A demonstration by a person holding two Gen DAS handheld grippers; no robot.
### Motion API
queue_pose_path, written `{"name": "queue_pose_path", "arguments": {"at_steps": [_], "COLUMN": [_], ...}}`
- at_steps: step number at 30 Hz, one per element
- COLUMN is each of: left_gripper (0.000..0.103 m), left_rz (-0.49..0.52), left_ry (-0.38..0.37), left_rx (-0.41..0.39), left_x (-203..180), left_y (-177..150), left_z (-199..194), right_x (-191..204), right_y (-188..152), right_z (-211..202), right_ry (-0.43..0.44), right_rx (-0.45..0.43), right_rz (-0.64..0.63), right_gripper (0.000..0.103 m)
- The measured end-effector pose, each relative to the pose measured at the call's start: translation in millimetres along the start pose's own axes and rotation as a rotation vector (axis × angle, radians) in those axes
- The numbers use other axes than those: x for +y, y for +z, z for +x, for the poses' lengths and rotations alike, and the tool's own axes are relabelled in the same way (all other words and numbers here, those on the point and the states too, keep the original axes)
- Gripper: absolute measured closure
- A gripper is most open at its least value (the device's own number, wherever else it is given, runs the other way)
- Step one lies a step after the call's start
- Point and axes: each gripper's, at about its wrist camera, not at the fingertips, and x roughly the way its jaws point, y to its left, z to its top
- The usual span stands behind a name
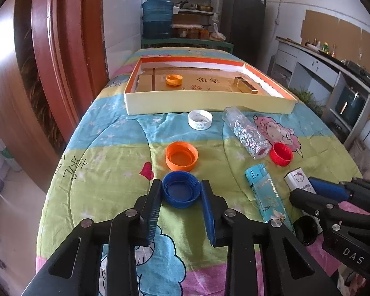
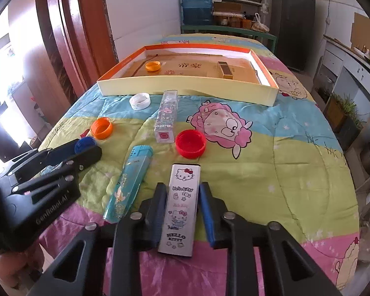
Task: Organize rigid objects
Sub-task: 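Grasp the blue cap with the left tool while the right tool grasps the Hello Kitty box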
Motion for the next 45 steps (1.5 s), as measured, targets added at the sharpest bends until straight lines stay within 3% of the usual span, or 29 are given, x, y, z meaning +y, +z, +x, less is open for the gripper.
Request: {"name": "queue_pose_path", "arguments": {"at_steps": [24, 45], "left_gripper": [0.071, 0.071], "left_rz": [-0.024, -0.018], "left_ry": [-0.026, -0.027], "left_rx": [-0.015, -0.049], "left_x": [2, -7], "left_y": [2, 23], "left_z": [-7, -22], "right_x": [-14, -16], "right_y": [2, 19], "right_z": [-11, -21], "right_ry": [0.025, 0.039], "right_rx": [-0.039, -0.081], "right_rz": [0.047, 0.042], "right_gripper": [0.077, 0.077]}}
